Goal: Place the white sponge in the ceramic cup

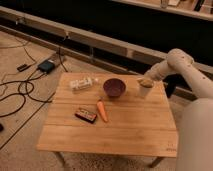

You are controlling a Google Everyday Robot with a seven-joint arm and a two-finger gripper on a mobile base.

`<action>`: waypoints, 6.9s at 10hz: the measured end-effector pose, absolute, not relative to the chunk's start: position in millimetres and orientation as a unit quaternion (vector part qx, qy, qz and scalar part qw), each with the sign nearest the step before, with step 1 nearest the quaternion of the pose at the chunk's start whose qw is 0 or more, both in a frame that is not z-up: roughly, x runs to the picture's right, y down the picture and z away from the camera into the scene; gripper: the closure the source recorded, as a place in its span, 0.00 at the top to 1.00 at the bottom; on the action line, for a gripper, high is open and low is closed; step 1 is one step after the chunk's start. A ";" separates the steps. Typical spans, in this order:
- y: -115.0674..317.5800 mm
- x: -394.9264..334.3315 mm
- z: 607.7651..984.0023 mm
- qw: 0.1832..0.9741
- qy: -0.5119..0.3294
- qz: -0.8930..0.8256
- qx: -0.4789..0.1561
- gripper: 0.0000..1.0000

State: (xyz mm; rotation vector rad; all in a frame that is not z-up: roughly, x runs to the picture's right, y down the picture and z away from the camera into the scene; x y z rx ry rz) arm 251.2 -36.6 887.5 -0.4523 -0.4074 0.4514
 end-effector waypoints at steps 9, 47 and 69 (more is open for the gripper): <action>-30.1 282.3 908.1 0.929 -0.190 0.237 -0.212 0.47; -29.7 282.6 908.6 0.929 -0.189 0.237 -0.212 0.47; -29.8 283.7 907.2 0.929 -0.190 0.238 -0.211 0.80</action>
